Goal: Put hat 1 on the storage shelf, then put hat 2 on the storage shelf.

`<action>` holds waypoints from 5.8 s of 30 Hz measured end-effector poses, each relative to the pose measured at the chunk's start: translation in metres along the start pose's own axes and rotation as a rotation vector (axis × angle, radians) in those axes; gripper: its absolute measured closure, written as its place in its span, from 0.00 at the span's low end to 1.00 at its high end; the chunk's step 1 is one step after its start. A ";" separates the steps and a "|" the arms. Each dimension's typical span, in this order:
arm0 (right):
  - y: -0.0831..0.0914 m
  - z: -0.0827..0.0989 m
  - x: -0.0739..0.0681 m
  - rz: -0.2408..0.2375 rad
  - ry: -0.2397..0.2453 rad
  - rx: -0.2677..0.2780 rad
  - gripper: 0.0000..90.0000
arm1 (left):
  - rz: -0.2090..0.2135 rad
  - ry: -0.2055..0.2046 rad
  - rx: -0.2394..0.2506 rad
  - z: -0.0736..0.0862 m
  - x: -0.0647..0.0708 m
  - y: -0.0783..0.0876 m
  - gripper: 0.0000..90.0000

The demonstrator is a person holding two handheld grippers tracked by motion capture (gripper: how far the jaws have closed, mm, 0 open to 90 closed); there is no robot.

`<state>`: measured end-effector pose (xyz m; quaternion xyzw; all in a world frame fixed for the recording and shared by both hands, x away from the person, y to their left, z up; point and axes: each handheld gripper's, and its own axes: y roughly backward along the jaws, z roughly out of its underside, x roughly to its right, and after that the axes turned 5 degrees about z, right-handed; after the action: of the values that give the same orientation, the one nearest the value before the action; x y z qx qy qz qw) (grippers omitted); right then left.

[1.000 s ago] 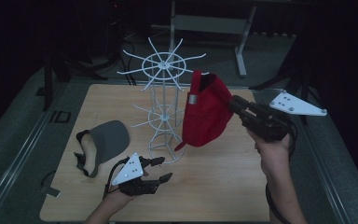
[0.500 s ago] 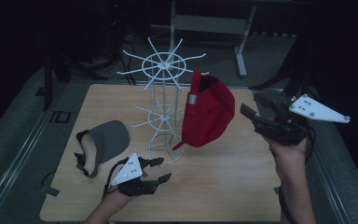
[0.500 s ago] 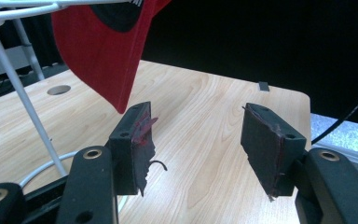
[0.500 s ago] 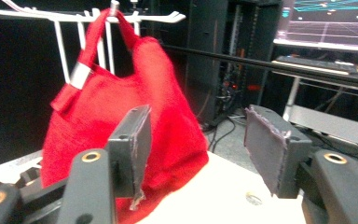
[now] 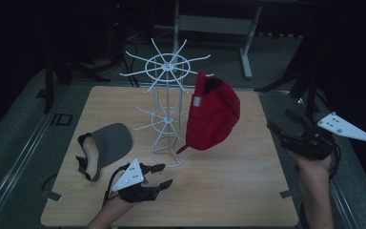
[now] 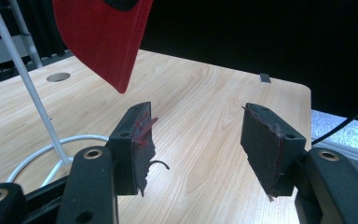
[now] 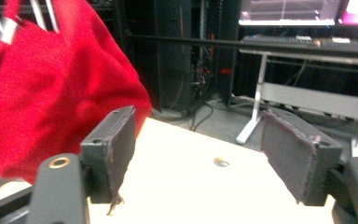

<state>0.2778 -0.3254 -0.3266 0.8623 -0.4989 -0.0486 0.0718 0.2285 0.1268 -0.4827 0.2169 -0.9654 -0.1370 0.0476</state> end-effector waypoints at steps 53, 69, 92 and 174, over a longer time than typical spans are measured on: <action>-0.010 0.222 0.042 0.103 -0.065 -0.274 0.16 | -0.427 0.105 -0.024 0.071 -0.049 0.130 0.49; -0.010 0.223 0.042 0.098 -0.062 -0.264 0.17 | -0.601 0.203 -0.063 0.101 -0.082 0.180 0.49; -0.012 0.222 0.040 0.086 -0.051 -0.280 0.17 | -0.601 0.296 -0.224 0.126 -0.111 0.166 0.49; -0.010 0.222 0.041 0.075 -0.065 -0.270 0.17 | -0.633 -0.191 -0.023 -0.097 -0.071 0.148 0.94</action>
<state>0.2720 -0.3726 -0.5478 0.8236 -0.5216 -0.1404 0.1729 0.2468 0.2622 -0.3495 0.4917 -0.8486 -0.1756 -0.0856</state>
